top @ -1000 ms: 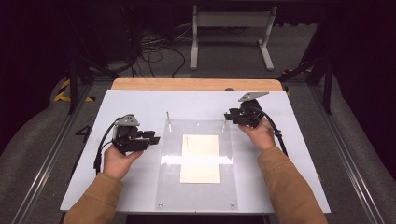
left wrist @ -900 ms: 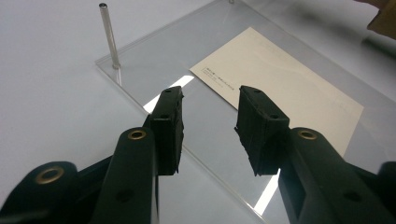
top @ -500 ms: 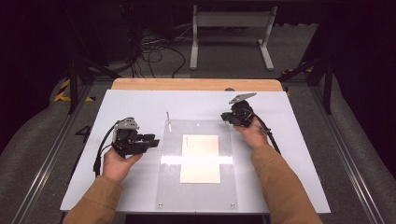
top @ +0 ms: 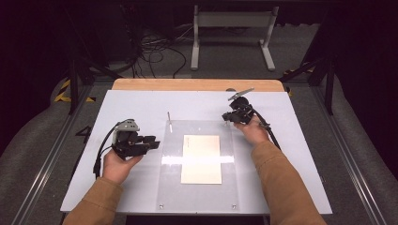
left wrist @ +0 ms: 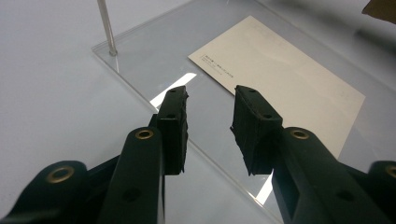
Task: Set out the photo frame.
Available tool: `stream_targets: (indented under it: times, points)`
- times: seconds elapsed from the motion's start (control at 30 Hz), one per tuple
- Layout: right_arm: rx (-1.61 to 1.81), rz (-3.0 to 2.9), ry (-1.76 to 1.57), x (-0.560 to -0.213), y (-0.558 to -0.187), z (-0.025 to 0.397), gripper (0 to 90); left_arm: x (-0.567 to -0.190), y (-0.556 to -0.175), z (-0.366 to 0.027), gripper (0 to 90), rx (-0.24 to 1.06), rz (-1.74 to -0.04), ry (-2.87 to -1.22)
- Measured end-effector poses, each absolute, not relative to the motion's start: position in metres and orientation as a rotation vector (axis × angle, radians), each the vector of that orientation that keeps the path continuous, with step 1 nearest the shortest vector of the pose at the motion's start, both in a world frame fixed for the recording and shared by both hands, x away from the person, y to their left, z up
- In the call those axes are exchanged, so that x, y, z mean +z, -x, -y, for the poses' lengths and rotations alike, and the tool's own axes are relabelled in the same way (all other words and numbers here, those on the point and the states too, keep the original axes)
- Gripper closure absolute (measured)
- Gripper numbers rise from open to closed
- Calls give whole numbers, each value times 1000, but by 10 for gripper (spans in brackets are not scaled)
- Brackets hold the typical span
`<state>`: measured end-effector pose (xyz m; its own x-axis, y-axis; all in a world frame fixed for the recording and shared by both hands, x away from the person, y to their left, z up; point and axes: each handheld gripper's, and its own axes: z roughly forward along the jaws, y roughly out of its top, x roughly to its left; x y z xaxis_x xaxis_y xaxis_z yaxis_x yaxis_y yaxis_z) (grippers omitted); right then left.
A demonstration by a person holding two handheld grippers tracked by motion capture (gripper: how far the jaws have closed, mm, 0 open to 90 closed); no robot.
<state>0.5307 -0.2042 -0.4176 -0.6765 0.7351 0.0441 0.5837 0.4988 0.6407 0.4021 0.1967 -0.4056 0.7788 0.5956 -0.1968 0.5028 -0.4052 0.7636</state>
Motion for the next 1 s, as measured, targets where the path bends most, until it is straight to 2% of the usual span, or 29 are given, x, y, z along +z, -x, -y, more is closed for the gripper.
stream_targets:
  times: [1.0]
  points:
    - [916, -2475, -1408, -414, -546, 201, 852, -404, -392, -197, 651, 132, -780, -2100]
